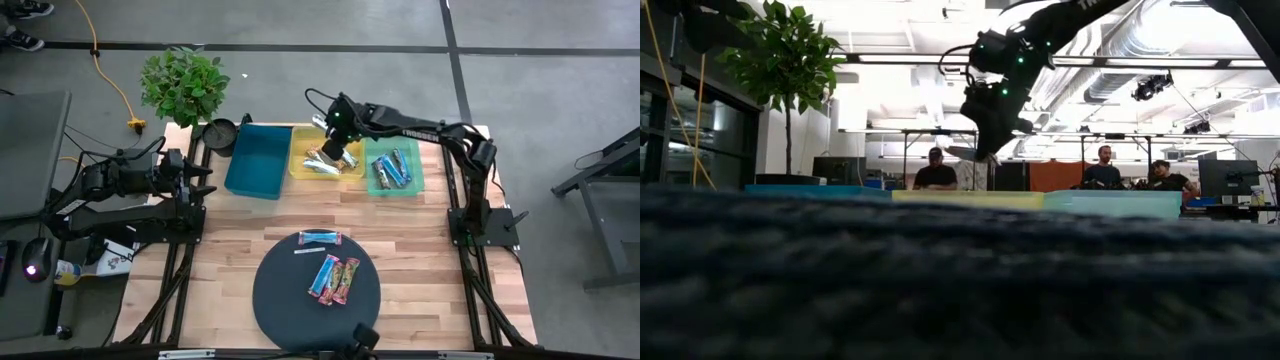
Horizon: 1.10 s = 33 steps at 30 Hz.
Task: Pick and place Granola Bars by type
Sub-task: Put the yellow granola bar into the yellow bin
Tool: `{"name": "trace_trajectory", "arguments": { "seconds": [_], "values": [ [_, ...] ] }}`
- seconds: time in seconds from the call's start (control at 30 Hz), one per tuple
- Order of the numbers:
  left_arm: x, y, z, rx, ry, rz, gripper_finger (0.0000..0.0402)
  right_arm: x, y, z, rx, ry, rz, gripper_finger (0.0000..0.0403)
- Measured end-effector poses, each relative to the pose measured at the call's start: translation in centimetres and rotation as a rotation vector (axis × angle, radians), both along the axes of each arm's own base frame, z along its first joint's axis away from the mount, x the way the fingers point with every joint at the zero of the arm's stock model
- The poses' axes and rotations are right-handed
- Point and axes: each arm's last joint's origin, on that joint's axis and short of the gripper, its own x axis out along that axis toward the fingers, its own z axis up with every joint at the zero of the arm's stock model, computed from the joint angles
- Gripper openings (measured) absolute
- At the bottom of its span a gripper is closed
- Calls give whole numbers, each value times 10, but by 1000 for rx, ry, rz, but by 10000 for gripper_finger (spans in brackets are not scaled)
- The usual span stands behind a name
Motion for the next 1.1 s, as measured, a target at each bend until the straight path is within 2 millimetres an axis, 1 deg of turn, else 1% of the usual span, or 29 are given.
{"name": "trace_trajectory", "arguments": {
  "seconds": [0.1,0.3,0.5,0.57,0.7,0.77,0.97,1.1],
  "values": [
    [0,0,0,4,1,9,273,0,3,-3,-4,36,-7,76],
    [0,1,0,10,2,23,273,-7,4,-7,20,110,-61,76],
    [0,1,0,8,2,24,273,-9,5,-10,47,125,-75,76],
    [0,1,0,8,1,24,273,-9,5,-15,78,139,-93,76],
    [0,1,0,8,2,24,273,-9,4,-39,189,225,-99,76],
    [0,1,0,8,2,24,273,-10,5,-46,214,254,-95,76],
    [0,1,0,8,1,24,273,-9,5,-47,226,247,-88,76],
    [0,1,0,8,1,24,273,-12,4,-48,245,261,-97,76]
  ]
}}
